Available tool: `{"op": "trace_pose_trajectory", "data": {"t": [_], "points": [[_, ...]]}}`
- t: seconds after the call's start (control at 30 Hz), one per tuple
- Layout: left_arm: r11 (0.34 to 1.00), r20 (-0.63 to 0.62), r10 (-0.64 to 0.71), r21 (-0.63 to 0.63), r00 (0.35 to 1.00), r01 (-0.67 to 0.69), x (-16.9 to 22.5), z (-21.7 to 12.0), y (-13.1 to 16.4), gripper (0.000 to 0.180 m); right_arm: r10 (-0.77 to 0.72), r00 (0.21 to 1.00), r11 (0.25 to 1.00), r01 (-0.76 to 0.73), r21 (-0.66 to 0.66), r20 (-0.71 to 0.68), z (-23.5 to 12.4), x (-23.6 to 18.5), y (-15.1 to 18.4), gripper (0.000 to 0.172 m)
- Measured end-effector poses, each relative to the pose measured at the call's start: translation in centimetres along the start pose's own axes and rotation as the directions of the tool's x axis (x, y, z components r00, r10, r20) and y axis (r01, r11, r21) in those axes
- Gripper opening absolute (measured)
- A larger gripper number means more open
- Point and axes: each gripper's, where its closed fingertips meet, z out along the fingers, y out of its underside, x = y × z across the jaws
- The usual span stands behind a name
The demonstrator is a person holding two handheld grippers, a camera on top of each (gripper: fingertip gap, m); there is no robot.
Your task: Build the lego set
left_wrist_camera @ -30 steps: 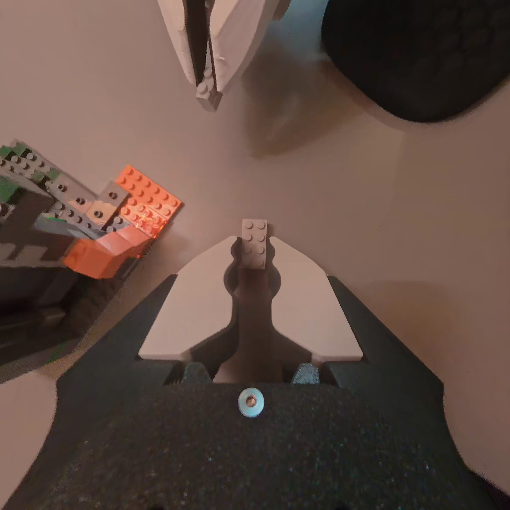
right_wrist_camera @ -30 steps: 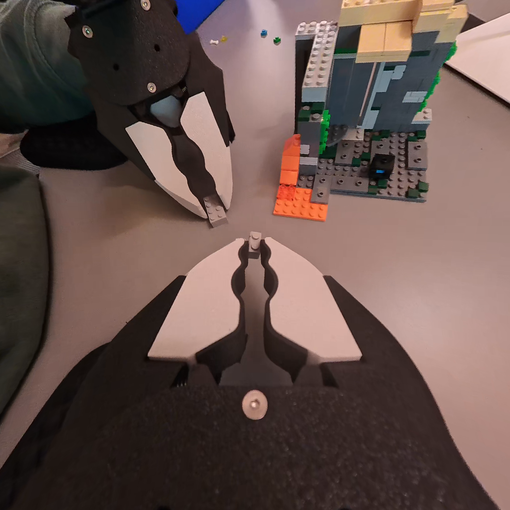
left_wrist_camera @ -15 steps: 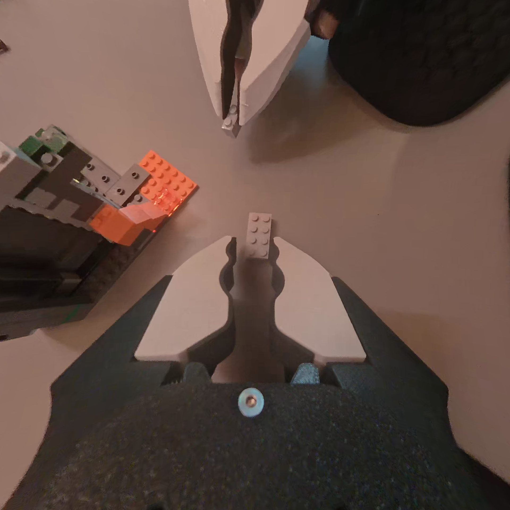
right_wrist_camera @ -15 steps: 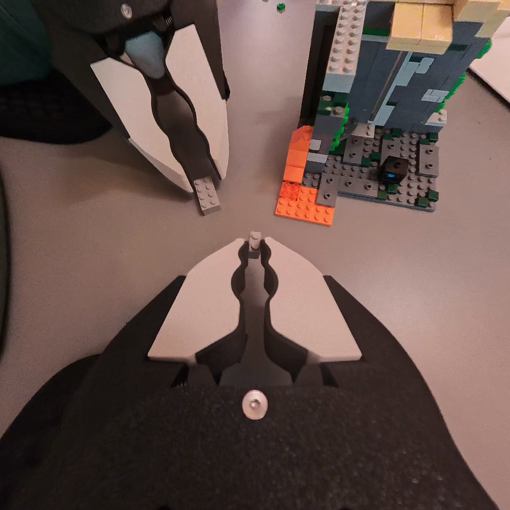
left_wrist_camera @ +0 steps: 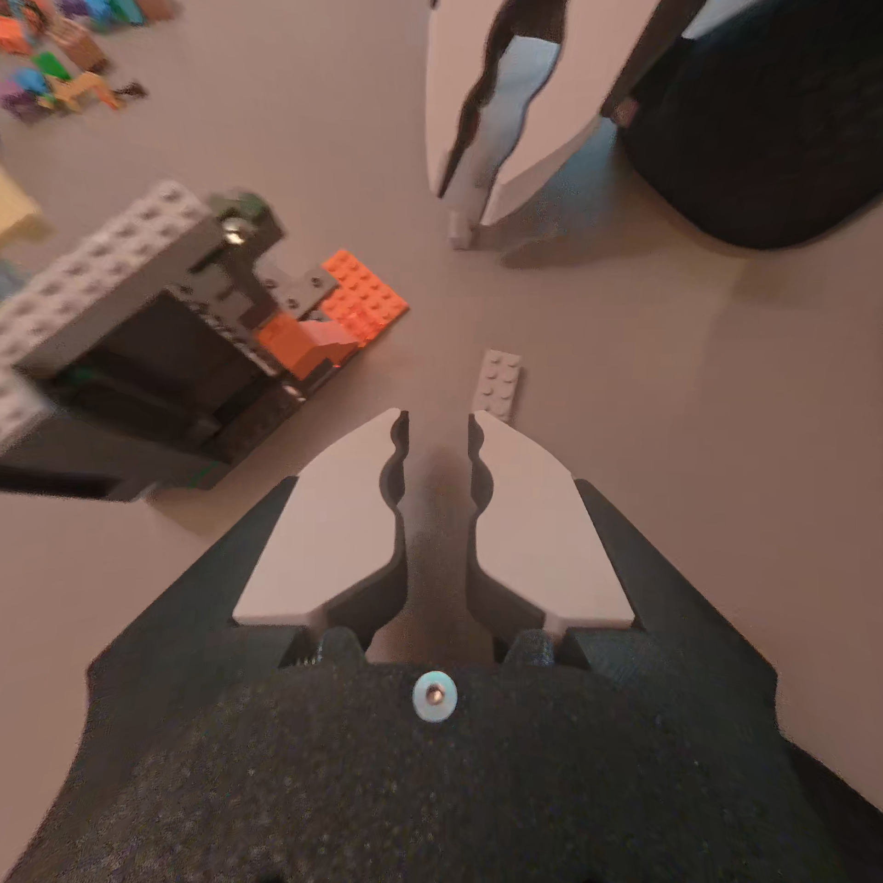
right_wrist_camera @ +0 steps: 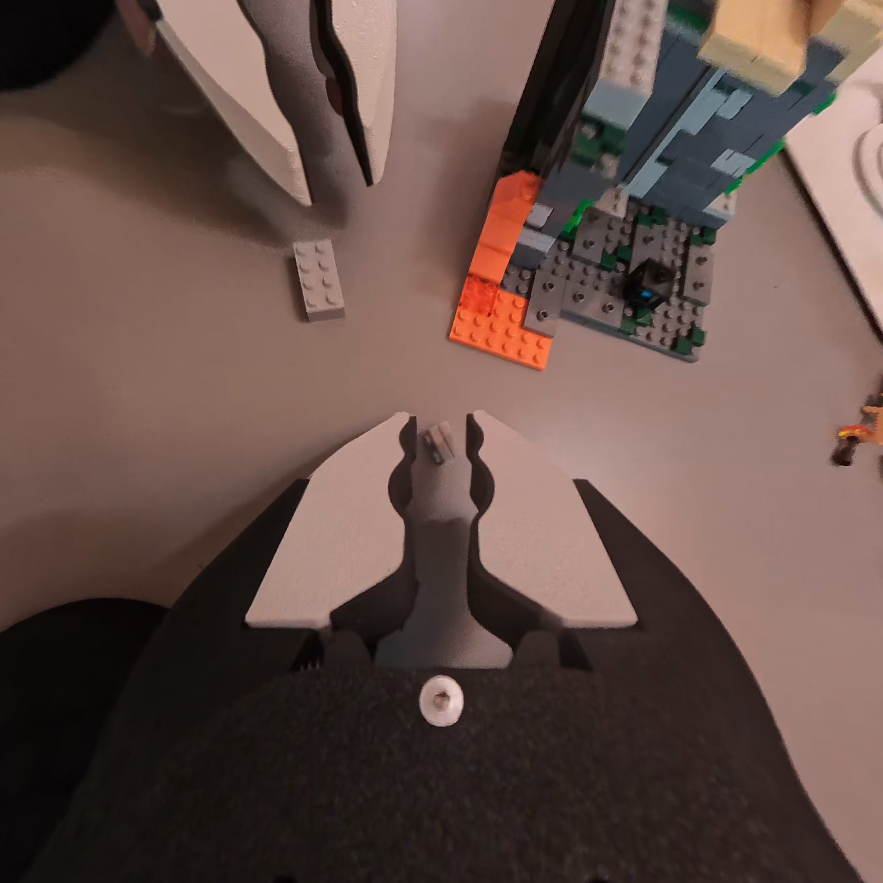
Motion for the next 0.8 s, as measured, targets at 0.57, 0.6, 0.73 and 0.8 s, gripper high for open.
{"op": "trace_pose_trajectory", "data": {"t": [0.57, 0.6, 0.73, 0.8], "points": [[0.951, 0.310, -0.232, 0.271, 0.922, 0.148, -10.3, -7.5, 0.0, 0.028, 0.105, 0.994, 0.994, -0.104, 0.027, -0.031, 5.4, 5.1, -9.4, 0.020], [0.950, 0.307, -0.234, 0.275, 0.922, 0.150, -10.2, -7.6, 0.1, 0.028, 0.064, 0.998, 0.998, -0.064, 0.017, 0.005, 5.3, 5.0, -9.2, 0.021], [0.944, 0.265, -0.240, 0.287, 0.934, 0.161, -9.6, -7.3, 0.2, 0.028, -0.176, 0.964, 0.984, 0.175, 0.021, 0.199, 4.1, 5.1, -7.9, 0.019], [0.948, 0.220, -0.218, 0.281, 0.951, 0.152, -8.8, -6.8, -0.1, 0.030, -0.258, 0.920, 0.966, 0.252, 0.060, 0.295, 3.5, 5.0, -7.3, 0.019]]}}
